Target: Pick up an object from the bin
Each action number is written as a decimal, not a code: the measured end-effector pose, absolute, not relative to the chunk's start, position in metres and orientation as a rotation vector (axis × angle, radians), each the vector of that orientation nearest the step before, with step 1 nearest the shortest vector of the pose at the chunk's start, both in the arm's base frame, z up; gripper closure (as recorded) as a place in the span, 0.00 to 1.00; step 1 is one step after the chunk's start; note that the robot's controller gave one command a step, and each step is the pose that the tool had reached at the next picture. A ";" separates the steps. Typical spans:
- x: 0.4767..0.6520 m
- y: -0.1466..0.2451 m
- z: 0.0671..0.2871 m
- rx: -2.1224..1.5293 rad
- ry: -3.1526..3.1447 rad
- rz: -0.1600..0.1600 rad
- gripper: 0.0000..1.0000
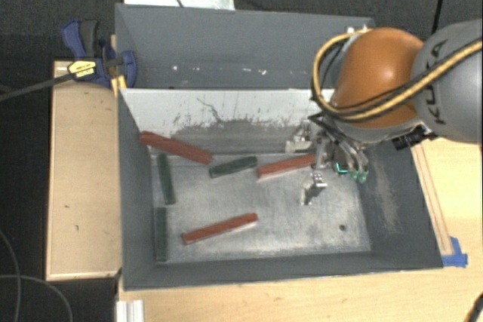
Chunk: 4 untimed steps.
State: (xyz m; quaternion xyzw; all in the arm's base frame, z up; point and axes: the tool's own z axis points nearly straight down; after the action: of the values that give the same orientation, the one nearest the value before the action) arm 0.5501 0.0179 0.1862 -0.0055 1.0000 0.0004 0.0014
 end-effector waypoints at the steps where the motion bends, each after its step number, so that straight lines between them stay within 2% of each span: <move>1: 0.535 0.046 0.144 -0.127 3.132 0.000 0.00; 2: 0.521 0.113 0.097 -0.499 3.100 0.002 1.00; 3: 0.521 0.113 0.097 -0.497 3.100 0.002 0.00; 4: 0.521 0.112 0.097 -0.497 3.101 0.002 0.00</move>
Offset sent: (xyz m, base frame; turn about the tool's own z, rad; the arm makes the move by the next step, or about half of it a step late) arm -0.0293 0.0943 -0.0891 -0.3095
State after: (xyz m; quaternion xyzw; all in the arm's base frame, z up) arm 0.5212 0.1125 0.0974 -0.1582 0.9874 0.0006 0.0007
